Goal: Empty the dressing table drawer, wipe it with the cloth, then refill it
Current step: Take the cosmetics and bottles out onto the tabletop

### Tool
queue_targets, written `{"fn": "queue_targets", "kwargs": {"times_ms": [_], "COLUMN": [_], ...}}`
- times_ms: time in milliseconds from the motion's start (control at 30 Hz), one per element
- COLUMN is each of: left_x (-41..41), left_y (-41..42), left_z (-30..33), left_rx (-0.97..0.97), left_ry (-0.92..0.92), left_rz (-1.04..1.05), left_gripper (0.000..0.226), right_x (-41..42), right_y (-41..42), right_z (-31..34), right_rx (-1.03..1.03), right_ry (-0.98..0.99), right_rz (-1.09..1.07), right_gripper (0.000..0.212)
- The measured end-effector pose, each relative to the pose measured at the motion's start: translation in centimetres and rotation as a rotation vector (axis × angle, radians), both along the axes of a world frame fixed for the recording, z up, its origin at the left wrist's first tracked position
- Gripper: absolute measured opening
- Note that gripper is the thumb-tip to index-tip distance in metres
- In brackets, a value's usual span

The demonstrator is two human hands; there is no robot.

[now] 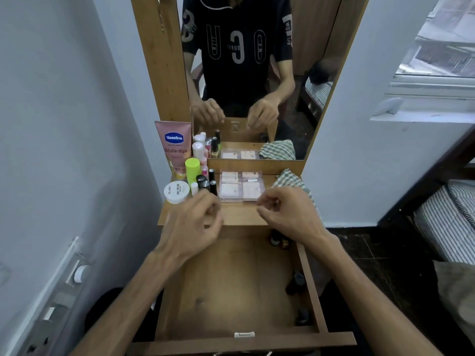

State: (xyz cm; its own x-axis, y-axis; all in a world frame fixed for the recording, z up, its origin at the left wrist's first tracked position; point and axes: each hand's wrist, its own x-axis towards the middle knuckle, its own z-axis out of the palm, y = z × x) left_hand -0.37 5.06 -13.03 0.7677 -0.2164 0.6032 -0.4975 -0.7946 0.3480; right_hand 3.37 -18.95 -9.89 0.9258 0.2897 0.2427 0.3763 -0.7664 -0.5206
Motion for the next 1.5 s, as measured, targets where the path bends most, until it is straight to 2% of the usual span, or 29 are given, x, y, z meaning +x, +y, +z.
{"fn": "queue_targets", "kwargs": {"times_ms": [100, 200, 367, 433, 500, 700, 1000, 1200, 1333, 1500], "left_x": [-1.1, -1.5, -1.1, -0.8, -0.5, 1.3, 0.9, 0.7, 0.2, -0.7], "left_y": [-3.0, -6.0, -9.8, -10.6, -11.3, -13.1, -13.4, -13.3, -13.0, -11.5], "left_z": [-2.3, -4.8, -7.7, -8.4, -8.8, -9.8, -10.6, -10.2, -9.7, -9.1], "left_rx": [0.030, 0.106, 0.305, 0.356, 0.382, 0.338, 0.182, 0.178, 0.181, 0.150], "left_ry": [0.093, 0.256, 0.442, 0.486, 0.504, 0.504, 0.342, 0.331, 0.341, 0.330], "left_rz": [-0.120, -0.109, -0.087, -0.057, -0.026, -0.007, -0.006, -0.018, -0.024, -0.055], "left_gripper": [0.004, 0.023, 0.058, 0.065, 0.068, 0.058, 0.045, 0.027, 0.024, 0.016], "right_x": [-1.3, -2.7, -4.8, -5.2, -5.2, -4.2, -4.8, -4.2, -4.2, -4.1], "right_y": [-3.1, -5.0, -6.3, -6.3, -6.4, -5.7, -5.8, -5.8, -5.6, -5.1], "right_z": [-1.0, -2.6, -6.1, -7.3, -8.1, -8.7, -9.7, -9.6, -9.9, -9.7], "right_rx": [-0.075, -0.189, -0.350, -0.387, -0.401, -0.426, -0.370, -0.318, -0.276, -0.224], "right_ry": [0.080, 0.144, 0.163, 0.182, 0.186, 0.120, 0.046, -0.030, -0.079, -0.046], "right_rz": [-0.068, -0.141, -0.192, -0.164, -0.147, -0.155, -0.223, -0.250, -0.277, -0.202], "right_gripper": [0.004, 0.008, 0.039, 0.051, 0.054, 0.038, 0.037, 0.015, 0.019, 0.016]}}
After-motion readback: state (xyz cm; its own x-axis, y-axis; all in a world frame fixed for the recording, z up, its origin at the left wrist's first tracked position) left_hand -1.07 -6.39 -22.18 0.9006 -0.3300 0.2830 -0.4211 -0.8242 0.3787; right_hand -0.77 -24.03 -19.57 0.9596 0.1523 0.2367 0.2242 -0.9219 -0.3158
